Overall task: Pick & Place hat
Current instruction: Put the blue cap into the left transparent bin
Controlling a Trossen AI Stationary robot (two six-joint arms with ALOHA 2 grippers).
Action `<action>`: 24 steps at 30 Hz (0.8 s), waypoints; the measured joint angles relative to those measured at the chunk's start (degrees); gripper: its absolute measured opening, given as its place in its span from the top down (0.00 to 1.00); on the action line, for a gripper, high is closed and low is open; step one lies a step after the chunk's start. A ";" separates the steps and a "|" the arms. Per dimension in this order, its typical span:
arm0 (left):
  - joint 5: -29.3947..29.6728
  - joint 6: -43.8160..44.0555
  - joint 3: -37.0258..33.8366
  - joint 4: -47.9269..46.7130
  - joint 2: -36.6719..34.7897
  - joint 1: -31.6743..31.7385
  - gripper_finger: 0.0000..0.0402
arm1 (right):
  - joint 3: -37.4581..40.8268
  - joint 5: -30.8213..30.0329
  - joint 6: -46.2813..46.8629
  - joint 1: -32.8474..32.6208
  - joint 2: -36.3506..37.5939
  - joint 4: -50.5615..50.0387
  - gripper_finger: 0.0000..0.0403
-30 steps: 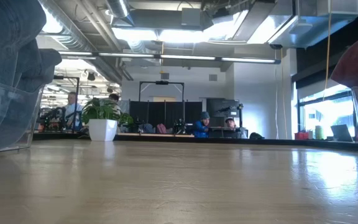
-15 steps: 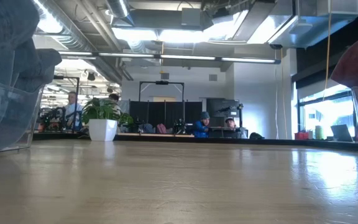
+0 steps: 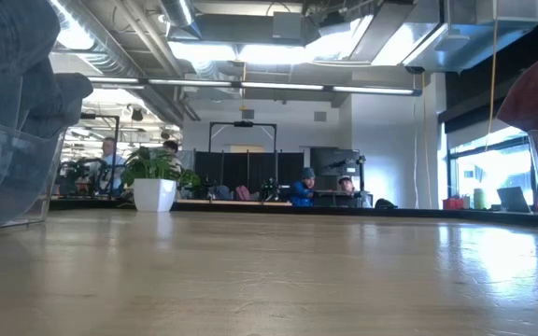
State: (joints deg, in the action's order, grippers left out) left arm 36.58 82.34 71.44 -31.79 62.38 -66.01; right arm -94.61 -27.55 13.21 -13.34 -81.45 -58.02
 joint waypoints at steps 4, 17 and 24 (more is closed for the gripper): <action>5.04 3.93 0.00 -4.10 0.14 -2.46 0.94 | 0.00 0.06 -0.25 0.11 0.00 -0.02 0.59; 4.30 20.45 0.00 -24.26 -0.11 -4.54 0.94 | 0.00 0.14 -0.26 0.11 0.00 -0.04 0.59; 3.66 24.32 0.00 -30.96 -0.83 -4.51 0.94 | 0.00 0.13 -0.66 0.11 0.00 -0.07 0.59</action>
State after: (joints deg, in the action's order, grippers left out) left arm 40.24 106.67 71.44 -62.75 61.55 -70.52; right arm -94.61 -27.42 12.55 -13.23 -81.45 -58.08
